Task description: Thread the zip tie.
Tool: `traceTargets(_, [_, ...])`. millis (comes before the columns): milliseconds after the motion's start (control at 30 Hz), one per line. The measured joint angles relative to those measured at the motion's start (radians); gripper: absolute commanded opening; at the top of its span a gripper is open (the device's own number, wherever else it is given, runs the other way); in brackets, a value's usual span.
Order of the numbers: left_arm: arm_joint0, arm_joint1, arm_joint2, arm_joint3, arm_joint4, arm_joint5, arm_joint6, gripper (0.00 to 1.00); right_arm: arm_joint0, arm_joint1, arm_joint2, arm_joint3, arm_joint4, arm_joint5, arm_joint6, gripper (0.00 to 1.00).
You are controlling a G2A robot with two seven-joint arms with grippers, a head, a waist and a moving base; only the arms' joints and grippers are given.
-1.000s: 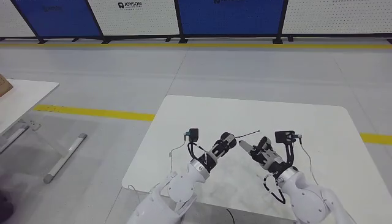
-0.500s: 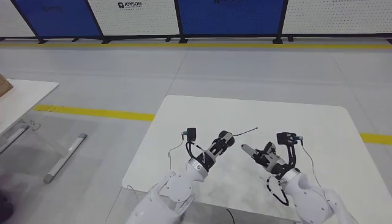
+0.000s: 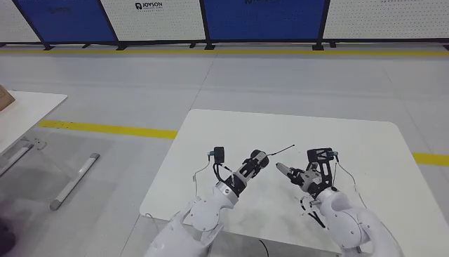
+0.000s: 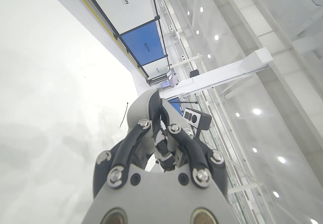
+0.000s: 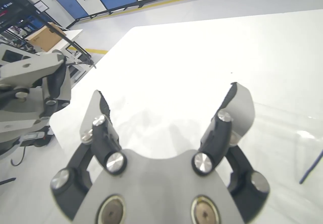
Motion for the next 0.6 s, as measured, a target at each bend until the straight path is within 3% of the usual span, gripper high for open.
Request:
traceTargets(167, [-0.003,-0.001,0.009,0.005,0.003,0.009,-0.012,0.0,0.004,0.0,-0.019,0.017,-0.03,-0.023,0.019,1.0])
traceTargets(300, [-0.012,-0.005,0.017,0.01,-0.013,0.015,-0.005,0.0,0.018,-0.003,-0.037,0.028,-0.053,-0.007,0.018,1.0])
traceTargets(567, [-0.013,-0.006,0.018,0.01,-0.023,0.017,0.0,0.0,0.01,-0.004,-0.027,0.026,-0.022,-0.007,-0.002,1.0])
traceTargets(600, [-0.013,-0.006,0.019,0.011,-0.023,0.018,0.0,0.0,0.006,-0.005,-0.021,0.025,-0.003,-0.007,-0.011,0.89])
